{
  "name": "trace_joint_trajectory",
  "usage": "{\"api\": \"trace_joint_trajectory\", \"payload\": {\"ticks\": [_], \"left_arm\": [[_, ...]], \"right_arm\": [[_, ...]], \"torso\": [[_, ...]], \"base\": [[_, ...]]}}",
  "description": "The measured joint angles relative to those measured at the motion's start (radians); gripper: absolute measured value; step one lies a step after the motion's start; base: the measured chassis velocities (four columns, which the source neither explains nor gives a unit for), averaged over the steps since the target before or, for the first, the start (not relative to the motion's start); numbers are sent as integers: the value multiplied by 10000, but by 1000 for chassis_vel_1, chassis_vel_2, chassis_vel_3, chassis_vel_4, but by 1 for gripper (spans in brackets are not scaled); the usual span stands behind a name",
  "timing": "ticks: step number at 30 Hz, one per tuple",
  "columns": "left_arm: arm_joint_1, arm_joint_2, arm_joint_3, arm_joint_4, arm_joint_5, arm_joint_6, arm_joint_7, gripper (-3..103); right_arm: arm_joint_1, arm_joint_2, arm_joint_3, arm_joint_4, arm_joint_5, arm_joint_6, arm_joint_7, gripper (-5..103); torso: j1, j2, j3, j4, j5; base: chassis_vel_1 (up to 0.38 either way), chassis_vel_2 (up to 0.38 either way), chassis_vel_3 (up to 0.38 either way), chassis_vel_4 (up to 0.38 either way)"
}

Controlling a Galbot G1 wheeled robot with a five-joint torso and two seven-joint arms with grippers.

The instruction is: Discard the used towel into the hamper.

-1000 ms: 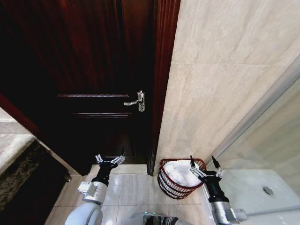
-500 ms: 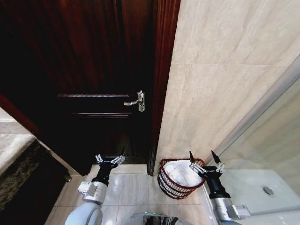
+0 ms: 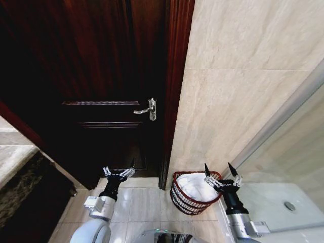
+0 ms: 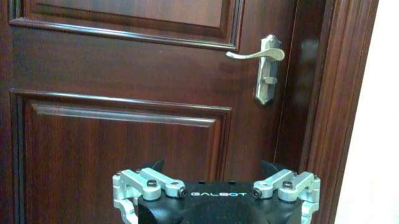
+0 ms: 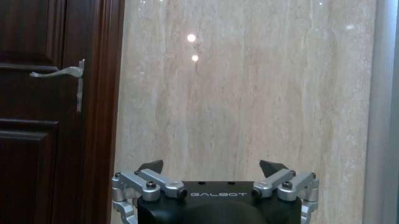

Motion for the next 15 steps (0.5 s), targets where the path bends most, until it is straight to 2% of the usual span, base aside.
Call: {"api": "trace_joint_trajectory", "payload": {"ticks": [15], "left_arm": [[0, 0, -1, 0, 0, 0, 0, 100]], "right_arm": [[2, 0, 0, -15, 3, 6, -4, 100]], "torso": [[218, 493, 276, 0, 0]], "base": [[0, 0, 0, 0]]}}
